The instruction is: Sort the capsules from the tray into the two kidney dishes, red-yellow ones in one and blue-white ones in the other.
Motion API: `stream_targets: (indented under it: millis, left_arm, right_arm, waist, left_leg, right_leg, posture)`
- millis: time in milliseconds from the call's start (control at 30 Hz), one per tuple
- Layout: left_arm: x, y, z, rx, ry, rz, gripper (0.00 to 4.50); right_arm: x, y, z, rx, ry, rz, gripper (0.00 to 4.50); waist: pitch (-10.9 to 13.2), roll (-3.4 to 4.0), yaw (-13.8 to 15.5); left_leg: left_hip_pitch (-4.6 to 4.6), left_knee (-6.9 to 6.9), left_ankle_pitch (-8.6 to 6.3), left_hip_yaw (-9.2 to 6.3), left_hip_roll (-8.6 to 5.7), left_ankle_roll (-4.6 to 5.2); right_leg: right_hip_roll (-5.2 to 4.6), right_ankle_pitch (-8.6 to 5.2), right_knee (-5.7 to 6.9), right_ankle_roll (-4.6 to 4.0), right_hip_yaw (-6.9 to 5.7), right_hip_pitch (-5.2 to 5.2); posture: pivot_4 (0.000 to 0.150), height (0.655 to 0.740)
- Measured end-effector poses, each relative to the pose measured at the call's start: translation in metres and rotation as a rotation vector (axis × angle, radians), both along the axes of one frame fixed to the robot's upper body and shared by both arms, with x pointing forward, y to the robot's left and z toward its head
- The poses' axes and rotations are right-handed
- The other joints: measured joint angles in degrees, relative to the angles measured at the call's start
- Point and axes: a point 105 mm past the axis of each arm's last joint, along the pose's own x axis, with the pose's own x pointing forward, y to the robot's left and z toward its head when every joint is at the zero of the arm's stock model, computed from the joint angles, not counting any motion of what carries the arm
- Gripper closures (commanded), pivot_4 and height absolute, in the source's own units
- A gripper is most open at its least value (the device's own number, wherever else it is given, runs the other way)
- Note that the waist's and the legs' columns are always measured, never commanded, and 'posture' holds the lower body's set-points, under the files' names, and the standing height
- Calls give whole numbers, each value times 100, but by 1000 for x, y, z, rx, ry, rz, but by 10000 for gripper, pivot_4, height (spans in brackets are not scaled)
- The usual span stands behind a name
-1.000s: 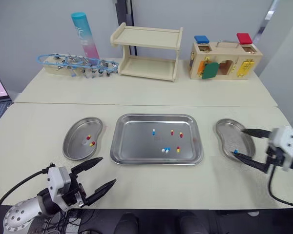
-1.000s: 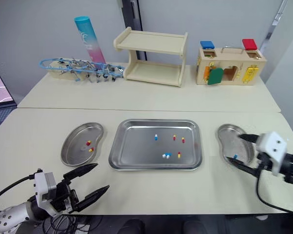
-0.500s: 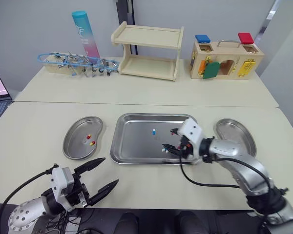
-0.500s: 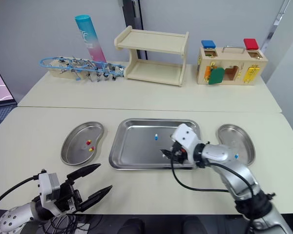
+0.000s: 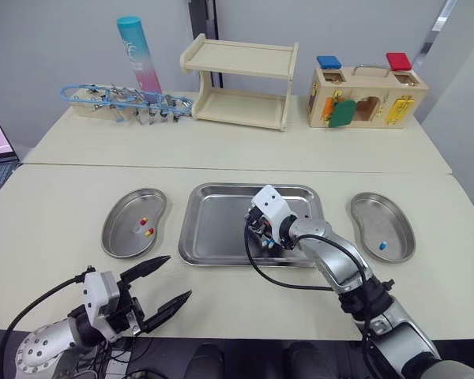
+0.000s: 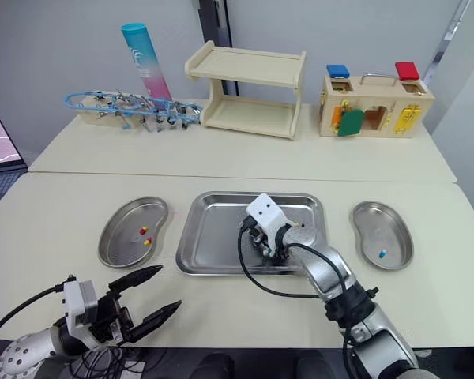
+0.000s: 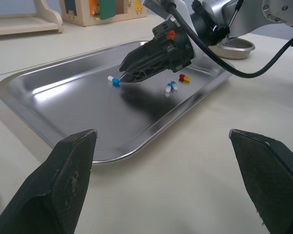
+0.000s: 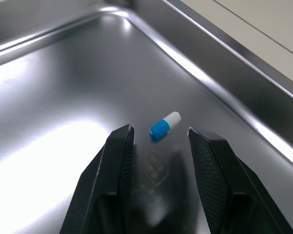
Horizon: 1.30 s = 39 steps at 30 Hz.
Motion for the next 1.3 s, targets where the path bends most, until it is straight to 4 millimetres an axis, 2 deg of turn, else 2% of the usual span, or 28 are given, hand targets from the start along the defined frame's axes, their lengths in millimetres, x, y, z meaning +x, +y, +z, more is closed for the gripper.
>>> stream_targets:
  millis: [600,900,1200,1300]
  left_arm:
    - [3,-3,-1,-1,-11,-2,0]
    - [6,-5,1,0,-9,10,0]
    - [6,-6,2,10,-6,2,0]
    - [7,-6,4,20,-10,-8,0]
  right_arm:
    - [15,13,-1,-30,-20,3,25461]
    - [13,16,-2,-71,-54,37,44671]
    - [3,17,-2,-37,-17,85,44671]
    - [-2,12,9,5,-8,105,44671]
  waist:
    - [2,4,-87]
    - [2,4,-91]
    - [5,7,-93]
    - [12,17,-86]
  left_leg:
    - [2,-1,0,-1,0,1]
    - [3,-1,0,-1,1,0]
    - [1,-2,0,-1,1,1]
    - [-6,-2,0,-2,1,0]
  right_leg:
    - [1,0,3,0,1,0]
    - [1,0,3,0,0,0]
    - [1,0,2,0,1,-1]
    - [1,0,2,0,0,-6]
  posture:
    - [1500,7400]
    - [1500,7400]
    - [1500,7400]
    - [1500,7400]
